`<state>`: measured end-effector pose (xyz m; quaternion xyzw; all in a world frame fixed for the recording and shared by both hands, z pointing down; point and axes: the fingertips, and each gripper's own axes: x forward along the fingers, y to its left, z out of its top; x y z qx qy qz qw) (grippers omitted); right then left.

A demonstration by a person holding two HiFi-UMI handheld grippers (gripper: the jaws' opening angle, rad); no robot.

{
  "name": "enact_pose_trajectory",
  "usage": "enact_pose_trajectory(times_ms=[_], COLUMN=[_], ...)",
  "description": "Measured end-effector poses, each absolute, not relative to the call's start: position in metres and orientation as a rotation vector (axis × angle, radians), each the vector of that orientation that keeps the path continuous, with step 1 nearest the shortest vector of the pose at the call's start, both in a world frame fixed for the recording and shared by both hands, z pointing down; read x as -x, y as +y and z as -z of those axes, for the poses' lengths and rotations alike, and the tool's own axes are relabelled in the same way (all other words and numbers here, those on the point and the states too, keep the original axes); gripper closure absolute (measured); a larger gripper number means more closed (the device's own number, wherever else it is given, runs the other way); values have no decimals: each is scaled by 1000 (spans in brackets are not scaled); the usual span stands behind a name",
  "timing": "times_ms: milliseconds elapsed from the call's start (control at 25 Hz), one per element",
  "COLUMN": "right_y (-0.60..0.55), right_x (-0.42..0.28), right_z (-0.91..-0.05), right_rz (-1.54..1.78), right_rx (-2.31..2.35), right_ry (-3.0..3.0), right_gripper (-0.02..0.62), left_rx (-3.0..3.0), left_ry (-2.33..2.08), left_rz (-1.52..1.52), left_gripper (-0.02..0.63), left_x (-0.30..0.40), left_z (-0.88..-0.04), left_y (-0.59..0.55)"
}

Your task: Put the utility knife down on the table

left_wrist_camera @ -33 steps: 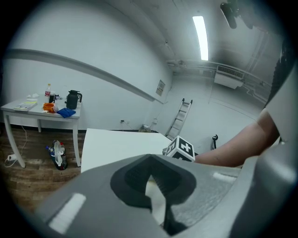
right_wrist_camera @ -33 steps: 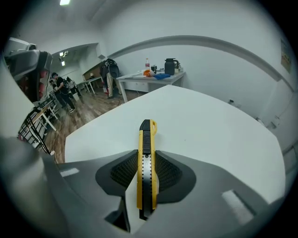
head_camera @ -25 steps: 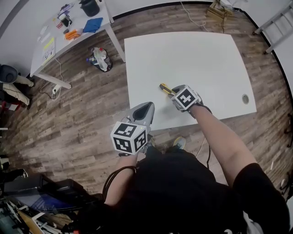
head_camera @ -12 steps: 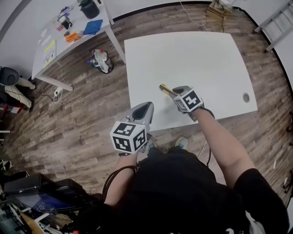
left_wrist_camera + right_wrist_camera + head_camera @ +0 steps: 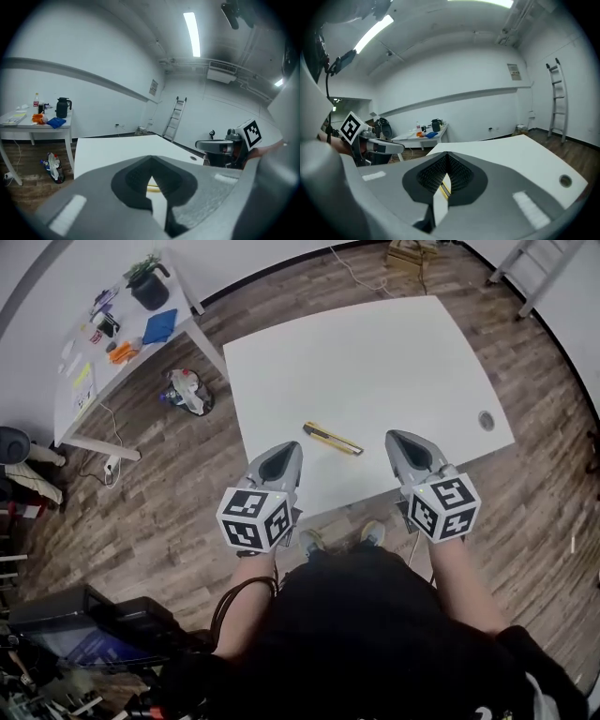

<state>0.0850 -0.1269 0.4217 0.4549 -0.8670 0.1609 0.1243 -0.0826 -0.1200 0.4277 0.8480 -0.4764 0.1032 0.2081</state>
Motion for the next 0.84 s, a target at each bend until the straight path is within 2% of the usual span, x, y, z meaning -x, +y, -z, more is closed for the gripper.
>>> enact_pose_trajectory(times_ms=[240,840], right_y=[-126,-131], right_x=[-100,-60], right_z=[-431,-436], right_rz=[-476,-435], right_rx=[-1335,-1226], right_ry=[-2487,-2527], right_gripper=[575,575], left_rx=[-2384,-2339], left_ry=[-1319,-1395], left_rz=[-306,-292], left_gripper=[604,606], left_x=[69,95], left_z=[-421,-424], left_y=[-125,-114])
